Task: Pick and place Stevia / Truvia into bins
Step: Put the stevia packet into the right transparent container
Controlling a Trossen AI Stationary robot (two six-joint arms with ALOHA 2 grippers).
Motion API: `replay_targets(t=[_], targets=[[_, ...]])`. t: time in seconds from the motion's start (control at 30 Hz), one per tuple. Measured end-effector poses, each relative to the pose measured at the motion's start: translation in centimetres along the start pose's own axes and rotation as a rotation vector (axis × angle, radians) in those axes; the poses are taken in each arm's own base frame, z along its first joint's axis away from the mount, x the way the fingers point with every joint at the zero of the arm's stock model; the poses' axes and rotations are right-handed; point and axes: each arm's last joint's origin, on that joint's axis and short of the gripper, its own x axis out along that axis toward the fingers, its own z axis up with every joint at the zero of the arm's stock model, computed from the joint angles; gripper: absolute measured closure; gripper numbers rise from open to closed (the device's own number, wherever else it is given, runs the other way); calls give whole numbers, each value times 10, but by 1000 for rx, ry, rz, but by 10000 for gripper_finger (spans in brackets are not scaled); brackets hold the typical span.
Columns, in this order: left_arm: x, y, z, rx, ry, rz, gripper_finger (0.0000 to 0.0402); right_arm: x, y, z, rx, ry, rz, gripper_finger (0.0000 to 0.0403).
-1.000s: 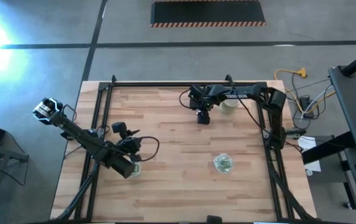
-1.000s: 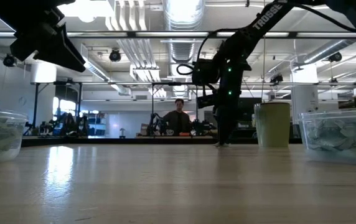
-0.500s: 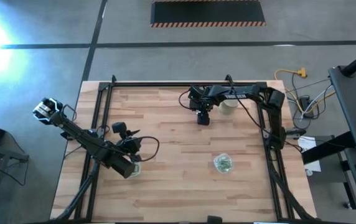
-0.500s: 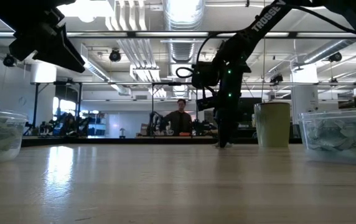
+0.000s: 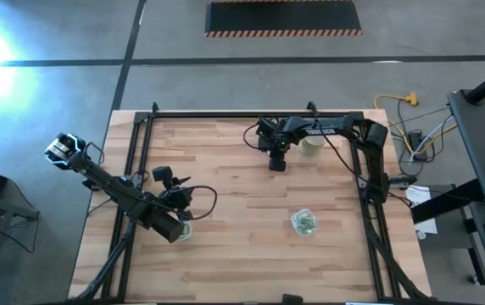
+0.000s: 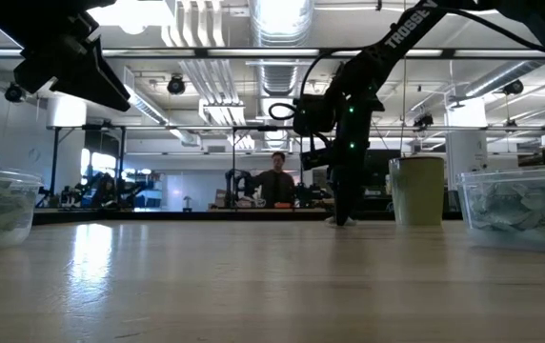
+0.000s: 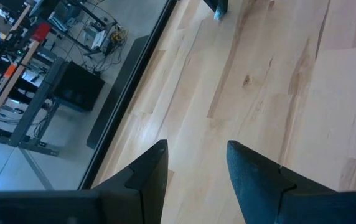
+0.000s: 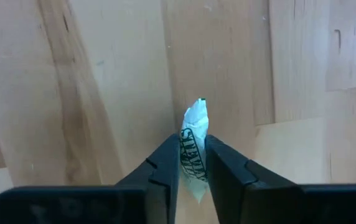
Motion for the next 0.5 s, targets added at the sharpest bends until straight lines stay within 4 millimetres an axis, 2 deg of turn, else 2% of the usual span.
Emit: replay_targets(t=[0.23,0.5], targets=[[0,0,0,0,0,0,254,-4,0,0,25,-3,-7,358],[0,0,0,0,0,0,254,-42,6,-1,40,-89,48,367]])
